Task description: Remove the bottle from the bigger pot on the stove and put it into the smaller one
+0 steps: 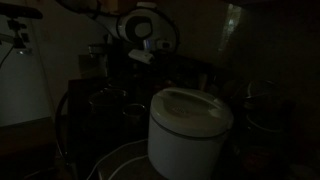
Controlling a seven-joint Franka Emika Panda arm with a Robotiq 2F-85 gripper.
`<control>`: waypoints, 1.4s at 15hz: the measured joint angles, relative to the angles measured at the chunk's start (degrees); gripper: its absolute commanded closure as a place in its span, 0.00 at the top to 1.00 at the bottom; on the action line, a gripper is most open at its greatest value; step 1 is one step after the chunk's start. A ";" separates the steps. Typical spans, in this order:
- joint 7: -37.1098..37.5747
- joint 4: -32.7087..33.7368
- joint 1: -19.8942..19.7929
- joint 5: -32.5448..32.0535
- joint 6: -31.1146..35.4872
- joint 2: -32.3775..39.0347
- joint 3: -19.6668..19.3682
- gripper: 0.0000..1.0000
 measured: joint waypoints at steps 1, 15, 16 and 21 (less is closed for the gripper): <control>-0.32 0.17 -0.04 0.00 0.47 0.92 -0.02 1.00; -8.07 2.17 -1.36 1.16 3.18 5.97 1.34 1.00; -8.83 2.77 -1.36 1.46 3.08 6.14 1.87 1.00; -10.75 4.96 -1.33 2.66 2.77 8.16 4.08 1.00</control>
